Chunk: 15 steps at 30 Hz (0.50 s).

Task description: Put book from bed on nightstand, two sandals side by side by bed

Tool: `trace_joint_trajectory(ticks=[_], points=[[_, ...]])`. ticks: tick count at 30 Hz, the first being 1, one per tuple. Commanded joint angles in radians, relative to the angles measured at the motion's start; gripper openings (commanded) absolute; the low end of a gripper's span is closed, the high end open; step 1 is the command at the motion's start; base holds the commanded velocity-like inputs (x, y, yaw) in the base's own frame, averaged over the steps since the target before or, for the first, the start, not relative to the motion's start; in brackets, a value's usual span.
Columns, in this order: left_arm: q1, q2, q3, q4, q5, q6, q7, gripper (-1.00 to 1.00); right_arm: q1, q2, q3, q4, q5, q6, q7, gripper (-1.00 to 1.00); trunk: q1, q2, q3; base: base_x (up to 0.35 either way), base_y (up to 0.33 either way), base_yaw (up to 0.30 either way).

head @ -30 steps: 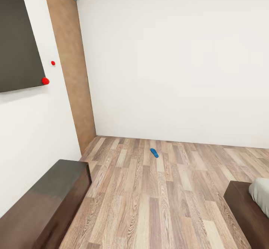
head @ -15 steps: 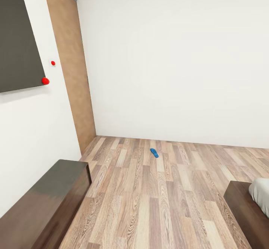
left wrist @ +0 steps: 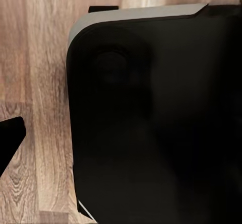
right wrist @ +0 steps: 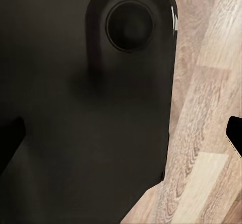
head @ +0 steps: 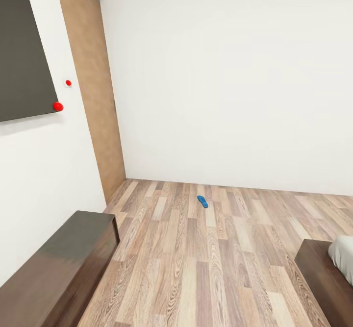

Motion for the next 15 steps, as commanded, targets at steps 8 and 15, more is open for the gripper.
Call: trace_joint_trajectory(ticks=[8,15], points=[[0.0,0.0,0.0,-0.037,-0.001,-0.002,0.0,1.0,-0.001,-0.001,0.0,0.0,0.0,0.0,0.0,1.0,0.0,0.0,-0.001,0.302,0.0,0.0],[0.0,0.0,0.0,-0.039,-0.001,-0.002,0.0,1.0,0.0,-0.001,0.0,0.0,-0.001,0.0,0.0,1.0,0.0,0.0,-0.001,0.33,0.0,0.0]])
